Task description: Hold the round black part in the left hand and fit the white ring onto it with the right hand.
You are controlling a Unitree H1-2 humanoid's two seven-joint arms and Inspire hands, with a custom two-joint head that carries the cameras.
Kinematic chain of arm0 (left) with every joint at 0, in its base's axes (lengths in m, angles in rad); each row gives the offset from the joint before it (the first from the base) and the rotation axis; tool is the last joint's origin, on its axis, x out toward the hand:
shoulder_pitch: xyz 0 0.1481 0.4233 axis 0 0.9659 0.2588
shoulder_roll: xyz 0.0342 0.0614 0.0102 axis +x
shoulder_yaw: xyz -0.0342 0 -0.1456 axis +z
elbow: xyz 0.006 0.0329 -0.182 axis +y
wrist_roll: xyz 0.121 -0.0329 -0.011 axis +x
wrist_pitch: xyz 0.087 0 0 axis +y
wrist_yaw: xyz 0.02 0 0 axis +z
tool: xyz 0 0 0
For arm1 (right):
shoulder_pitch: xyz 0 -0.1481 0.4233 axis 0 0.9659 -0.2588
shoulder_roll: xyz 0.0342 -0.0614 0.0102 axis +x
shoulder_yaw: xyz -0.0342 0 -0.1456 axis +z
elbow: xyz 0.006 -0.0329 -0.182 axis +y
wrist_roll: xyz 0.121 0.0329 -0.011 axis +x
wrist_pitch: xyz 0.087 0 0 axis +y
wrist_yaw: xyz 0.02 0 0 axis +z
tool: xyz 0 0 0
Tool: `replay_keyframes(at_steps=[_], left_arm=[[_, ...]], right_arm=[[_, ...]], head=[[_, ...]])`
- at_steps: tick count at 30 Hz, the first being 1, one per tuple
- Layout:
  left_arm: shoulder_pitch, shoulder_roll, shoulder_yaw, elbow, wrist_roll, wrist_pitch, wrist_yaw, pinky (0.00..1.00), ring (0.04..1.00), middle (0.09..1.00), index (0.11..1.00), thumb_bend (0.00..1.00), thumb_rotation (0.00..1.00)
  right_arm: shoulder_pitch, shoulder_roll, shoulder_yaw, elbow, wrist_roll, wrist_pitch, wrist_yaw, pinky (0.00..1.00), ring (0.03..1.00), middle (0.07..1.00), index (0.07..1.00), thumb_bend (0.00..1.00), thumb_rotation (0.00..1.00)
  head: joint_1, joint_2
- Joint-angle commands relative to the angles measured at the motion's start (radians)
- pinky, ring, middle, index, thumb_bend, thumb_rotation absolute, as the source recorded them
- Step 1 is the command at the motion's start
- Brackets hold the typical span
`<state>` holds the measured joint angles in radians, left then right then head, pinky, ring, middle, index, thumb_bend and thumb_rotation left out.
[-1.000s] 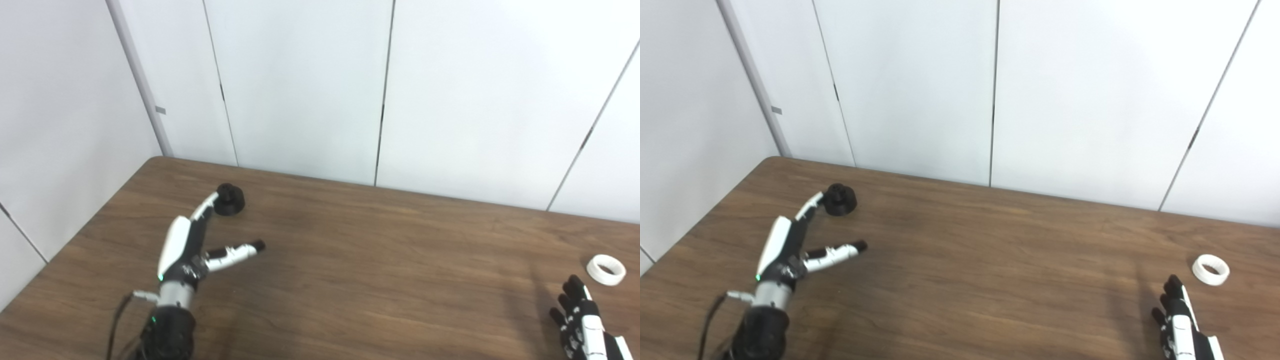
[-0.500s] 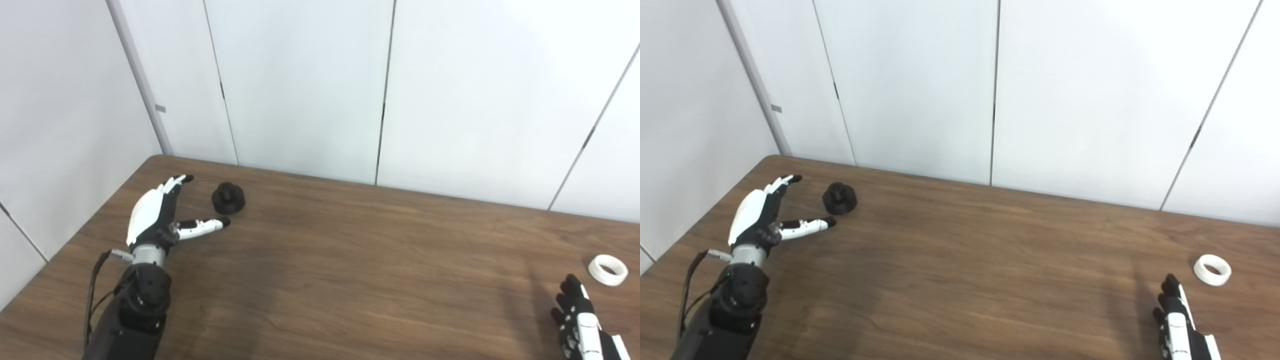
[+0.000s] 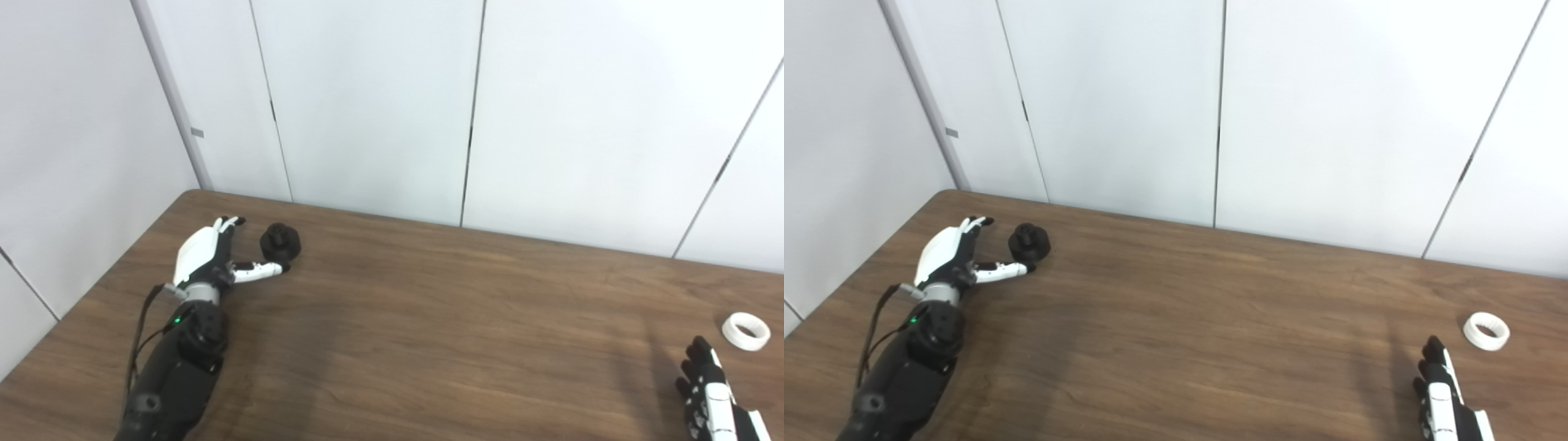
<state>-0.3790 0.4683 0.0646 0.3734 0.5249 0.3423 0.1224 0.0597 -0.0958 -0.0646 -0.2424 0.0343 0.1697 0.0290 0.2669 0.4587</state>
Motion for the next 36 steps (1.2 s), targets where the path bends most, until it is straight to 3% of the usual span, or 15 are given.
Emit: replay_keyframes(at_steps=[1,8,17,36], left_arm=[[-0.066,0.042,-0.008,0.017,0.022,-0.009,0.035,1.0,1.0,1.0,0.907,1.0,0.46],[-0.137,0.045,-0.039,0.147,0.005,-0.015,0.067,1.0,1.0,0.995,0.892,1.0,0.45],[-0.19,0.045,-0.068,0.264,-0.016,-0.037,0.091,1.0,1.0,0.994,0.875,1.0,0.43],[-0.211,0.033,-0.089,0.313,-0.068,-0.087,0.104,1.0,1.0,0.955,0.798,1.0,0.37]], right_arm=[[-0.003,0.0,0.002,-0.027,0.001,-0.003,0.002,1.0,1.0,1.0,1.0,0.32,1.0],[0.003,0.001,0.01,-0.034,-0.024,0.015,-0.005,1.0,1.0,1.0,1.0,0.37,1.0],[0.005,0.005,0.012,-0.028,-0.025,0.003,-0.005,1.0,1.0,1.0,1.0,0.36,1.0],[0.008,0.004,0.022,-0.017,-0.046,-0.011,-0.013,1.0,1.0,1.0,1.0,0.34,1.0]], head=[[0.0,0.001],[-0.003,0.0],[-0.012,-0.005],[-0.026,-0.004]])
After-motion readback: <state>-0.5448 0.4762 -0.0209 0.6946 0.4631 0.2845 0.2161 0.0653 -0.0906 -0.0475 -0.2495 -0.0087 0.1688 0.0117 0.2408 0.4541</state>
